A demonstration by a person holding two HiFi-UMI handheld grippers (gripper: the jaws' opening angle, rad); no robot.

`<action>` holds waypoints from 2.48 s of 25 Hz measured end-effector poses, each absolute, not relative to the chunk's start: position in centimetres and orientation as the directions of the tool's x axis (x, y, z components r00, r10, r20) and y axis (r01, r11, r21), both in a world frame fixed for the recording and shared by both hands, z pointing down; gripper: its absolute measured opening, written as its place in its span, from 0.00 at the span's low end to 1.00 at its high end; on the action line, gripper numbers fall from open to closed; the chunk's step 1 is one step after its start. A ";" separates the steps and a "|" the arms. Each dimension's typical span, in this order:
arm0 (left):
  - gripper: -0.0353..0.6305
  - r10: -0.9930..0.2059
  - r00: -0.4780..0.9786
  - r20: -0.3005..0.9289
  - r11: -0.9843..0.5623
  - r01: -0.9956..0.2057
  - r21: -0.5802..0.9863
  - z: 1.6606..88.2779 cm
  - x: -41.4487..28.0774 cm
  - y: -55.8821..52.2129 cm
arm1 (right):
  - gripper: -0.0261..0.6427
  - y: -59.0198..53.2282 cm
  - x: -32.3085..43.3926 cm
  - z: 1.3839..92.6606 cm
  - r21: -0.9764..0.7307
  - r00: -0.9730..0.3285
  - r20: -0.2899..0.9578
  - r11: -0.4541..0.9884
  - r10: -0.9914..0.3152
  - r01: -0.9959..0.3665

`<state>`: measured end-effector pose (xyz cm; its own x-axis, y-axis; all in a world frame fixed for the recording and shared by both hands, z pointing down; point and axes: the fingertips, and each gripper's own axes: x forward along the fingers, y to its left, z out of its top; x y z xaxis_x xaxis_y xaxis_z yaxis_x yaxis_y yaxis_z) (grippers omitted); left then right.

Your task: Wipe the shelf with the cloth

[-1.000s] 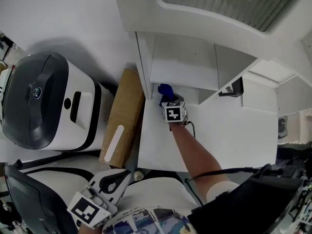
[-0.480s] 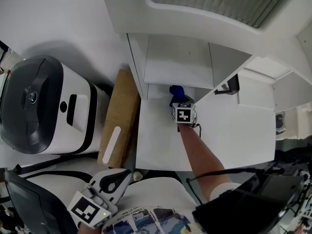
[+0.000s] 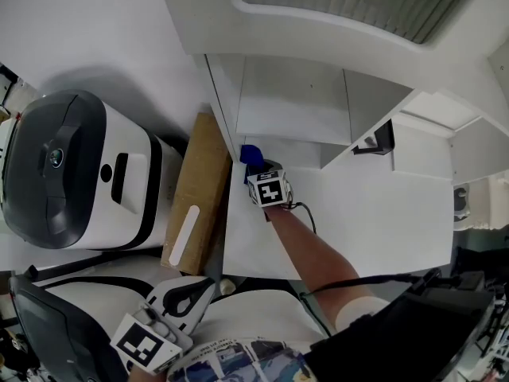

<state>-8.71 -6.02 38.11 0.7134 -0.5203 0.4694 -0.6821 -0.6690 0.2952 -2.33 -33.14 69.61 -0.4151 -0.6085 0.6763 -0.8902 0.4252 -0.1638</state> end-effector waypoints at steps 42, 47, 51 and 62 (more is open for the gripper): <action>0.07 -0.424 0.798 0.429 -0.796 -0.554 0.243 37.9 -1.6 -5.8 | 0.19 -28.1 18.9 70.8 0.043 -0.190 0.812 0.380 -0.553 -0.924; 0.07 -0.432 0.806 0.404 -0.802 -0.549 0.236 37.1 -2.5 -4.0 | 0.19 -25.1 19.2 69.5 -0.016 -0.204 0.802 0.321 -0.562 -0.947; 0.07 -0.436 0.817 0.377 -0.812 -0.538 0.226 36.2 -3.6 -2.0 | 0.19 -21.2 18.5 68.3 -0.061 -0.230 0.791 0.300 -0.567 -0.952; 0.07 -0.406 0.857 0.317 -0.837 -0.488 0.247 35.7 -6.3 5.4 | 0.19 -8.3 14.5 62.3 -0.161 -0.318 0.740 0.304 -0.593 -0.939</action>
<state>-6.29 5.38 35.75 0.8570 -0.4063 0.3170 -0.4882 -0.8371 0.2467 14.46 -8.31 62.26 -0.3183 -0.5928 0.7397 -0.9391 0.3036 -0.1609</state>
